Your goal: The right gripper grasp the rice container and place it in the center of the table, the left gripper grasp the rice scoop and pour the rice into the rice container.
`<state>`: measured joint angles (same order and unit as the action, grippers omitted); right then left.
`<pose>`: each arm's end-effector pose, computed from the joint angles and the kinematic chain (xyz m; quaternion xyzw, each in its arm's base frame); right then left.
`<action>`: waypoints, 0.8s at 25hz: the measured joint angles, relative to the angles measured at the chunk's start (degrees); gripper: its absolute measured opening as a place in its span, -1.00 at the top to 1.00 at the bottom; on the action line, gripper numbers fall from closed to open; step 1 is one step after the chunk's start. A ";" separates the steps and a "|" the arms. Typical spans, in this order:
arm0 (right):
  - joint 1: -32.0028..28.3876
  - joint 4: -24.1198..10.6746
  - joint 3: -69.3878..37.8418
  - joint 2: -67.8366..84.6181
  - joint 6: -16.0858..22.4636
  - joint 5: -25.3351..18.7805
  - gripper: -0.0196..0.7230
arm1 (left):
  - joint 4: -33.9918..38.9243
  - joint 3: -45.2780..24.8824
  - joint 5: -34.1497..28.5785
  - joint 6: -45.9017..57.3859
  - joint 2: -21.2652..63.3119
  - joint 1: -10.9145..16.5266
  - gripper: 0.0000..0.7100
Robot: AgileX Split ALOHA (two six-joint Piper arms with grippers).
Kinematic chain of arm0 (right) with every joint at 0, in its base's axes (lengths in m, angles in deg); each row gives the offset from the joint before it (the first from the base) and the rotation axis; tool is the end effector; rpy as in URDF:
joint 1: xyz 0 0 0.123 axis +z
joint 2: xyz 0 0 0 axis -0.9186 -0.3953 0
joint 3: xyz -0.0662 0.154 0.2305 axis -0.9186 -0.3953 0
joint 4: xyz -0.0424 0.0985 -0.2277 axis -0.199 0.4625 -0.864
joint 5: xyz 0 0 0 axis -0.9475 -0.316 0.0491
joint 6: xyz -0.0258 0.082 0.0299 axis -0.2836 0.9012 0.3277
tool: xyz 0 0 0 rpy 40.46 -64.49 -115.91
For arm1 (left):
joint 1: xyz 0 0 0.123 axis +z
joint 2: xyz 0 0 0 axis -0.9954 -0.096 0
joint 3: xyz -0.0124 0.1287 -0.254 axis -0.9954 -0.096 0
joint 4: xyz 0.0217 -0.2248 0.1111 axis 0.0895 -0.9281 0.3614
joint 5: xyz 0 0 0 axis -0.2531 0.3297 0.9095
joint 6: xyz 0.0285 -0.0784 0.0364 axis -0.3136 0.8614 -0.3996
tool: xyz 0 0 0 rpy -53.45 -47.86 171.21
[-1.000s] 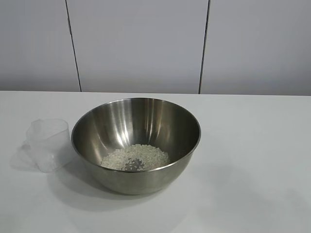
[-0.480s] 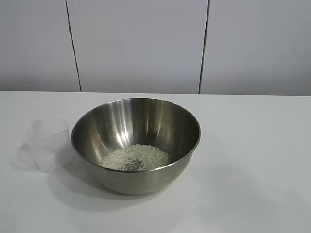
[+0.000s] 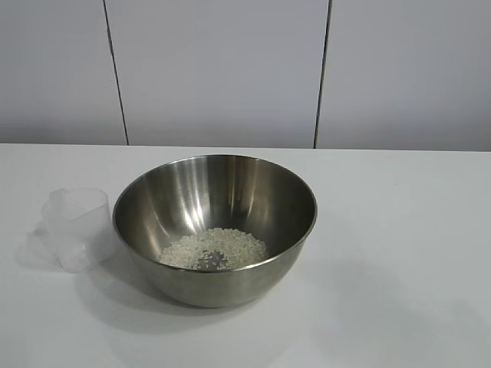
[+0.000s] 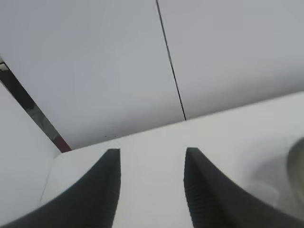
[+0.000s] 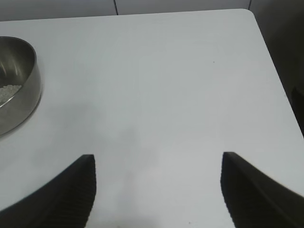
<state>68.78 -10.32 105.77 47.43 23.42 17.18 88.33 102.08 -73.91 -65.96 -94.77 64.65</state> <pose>-0.0050 -0.0067 0.2666 0.0106 0.8604 -0.0177 0.5093 0.0467 -0.0007 0.3652 0.1865 0.8495 0.0321 0.4925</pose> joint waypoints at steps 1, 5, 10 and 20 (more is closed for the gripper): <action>0.00 0.00 0.00 0.00 0.00 0.00 -0.41 | -1.35 0.00 -2.86 -0.04 1.25 0.00 0.11; 0.00 0.00 0.00 0.00 0.00 0.00 -0.41 | -6.98 -0.75 -10.92 -0.04 5.54 0.00 0.11; 0.00 0.00 0.00 0.00 0.00 0.00 -0.41 | -9.77 -7.18 -12.39 1.40 13.00 0.00 0.11; 0.00 0.00 0.00 0.00 0.00 -0.03 -0.41 | -10.58 -16.83 -9.15 4.79 17.57 0.00 0.11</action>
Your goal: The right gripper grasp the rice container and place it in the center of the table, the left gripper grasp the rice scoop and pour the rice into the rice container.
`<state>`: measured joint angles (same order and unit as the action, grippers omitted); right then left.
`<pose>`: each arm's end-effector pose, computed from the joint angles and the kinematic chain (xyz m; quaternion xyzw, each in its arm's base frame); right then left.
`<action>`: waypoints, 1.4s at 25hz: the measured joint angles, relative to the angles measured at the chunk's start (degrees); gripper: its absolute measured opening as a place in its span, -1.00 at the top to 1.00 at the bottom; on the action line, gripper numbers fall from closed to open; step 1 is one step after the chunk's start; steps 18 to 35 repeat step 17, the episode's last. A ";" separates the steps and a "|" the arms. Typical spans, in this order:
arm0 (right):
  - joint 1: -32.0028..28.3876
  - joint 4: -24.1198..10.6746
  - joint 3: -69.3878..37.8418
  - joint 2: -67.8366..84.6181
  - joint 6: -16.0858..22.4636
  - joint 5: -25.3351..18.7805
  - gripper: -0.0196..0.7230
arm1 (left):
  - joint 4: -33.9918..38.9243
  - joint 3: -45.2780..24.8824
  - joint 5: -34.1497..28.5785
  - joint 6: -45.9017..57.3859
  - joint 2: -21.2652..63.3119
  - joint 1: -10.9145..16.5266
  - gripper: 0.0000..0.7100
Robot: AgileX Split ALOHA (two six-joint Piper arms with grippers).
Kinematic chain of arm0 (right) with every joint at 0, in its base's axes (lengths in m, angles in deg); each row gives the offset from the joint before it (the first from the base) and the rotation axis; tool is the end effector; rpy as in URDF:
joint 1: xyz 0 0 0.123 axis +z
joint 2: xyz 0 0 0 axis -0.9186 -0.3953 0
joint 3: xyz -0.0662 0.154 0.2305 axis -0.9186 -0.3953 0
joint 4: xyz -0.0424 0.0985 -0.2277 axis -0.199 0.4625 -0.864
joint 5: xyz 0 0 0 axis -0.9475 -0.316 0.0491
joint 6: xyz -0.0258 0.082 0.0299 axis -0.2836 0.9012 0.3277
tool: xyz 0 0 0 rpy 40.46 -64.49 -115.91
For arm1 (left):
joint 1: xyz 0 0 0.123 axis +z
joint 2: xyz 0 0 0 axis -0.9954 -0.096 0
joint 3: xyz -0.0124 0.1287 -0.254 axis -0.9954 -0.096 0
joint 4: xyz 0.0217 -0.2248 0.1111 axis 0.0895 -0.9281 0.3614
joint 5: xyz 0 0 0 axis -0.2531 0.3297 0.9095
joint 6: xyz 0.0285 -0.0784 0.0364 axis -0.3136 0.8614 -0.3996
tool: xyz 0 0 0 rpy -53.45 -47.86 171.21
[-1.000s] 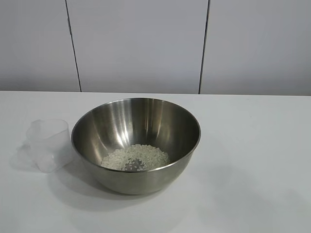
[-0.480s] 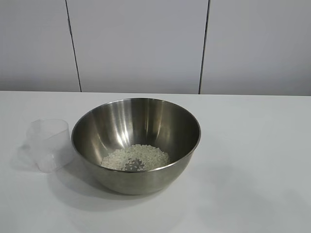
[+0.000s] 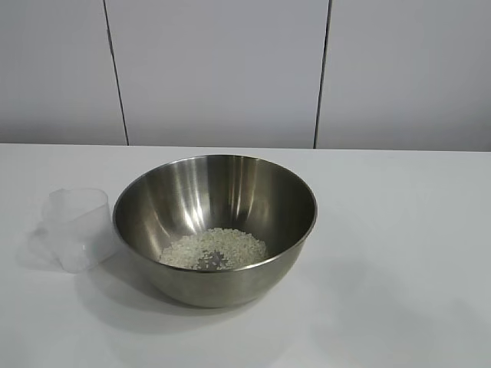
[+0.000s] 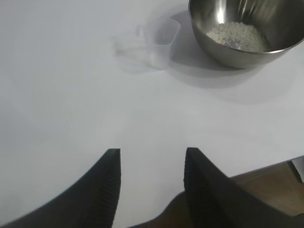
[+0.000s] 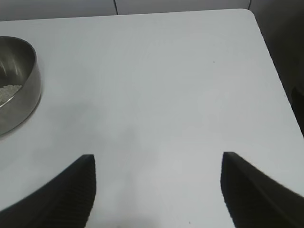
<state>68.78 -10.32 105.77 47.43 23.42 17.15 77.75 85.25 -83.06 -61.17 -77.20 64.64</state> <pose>-0.0050 -0.0067 0.2665 0.0106 0.8605 -0.0177 0.5091 0.0014 0.0002 0.2756 0.1560 0.8936 -0.0685 0.4153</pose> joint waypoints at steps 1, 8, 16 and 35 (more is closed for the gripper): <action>0.00 0.00 0.00 0.00 0.00 0.00 -0.41 | 0.00 -0.89 0.97 0.58 0.00 0.00 0.11; 0.00 0.00 0.00 0.00 0.00 0.00 -0.41 | 0.18 -3.05 4.57 1.51 0.00 0.00 0.11; 0.00 0.00 0.00 0.00 0.00 0.00 -0.41 | 0.18 -3.10 4.78 1.42 0.00 0.00 0.11; 0.00 0.00 0.00 0.00 0.00 0.00 -0.41 | 0.18 -3.10 4.78 1.42 0.00 0.00 0.11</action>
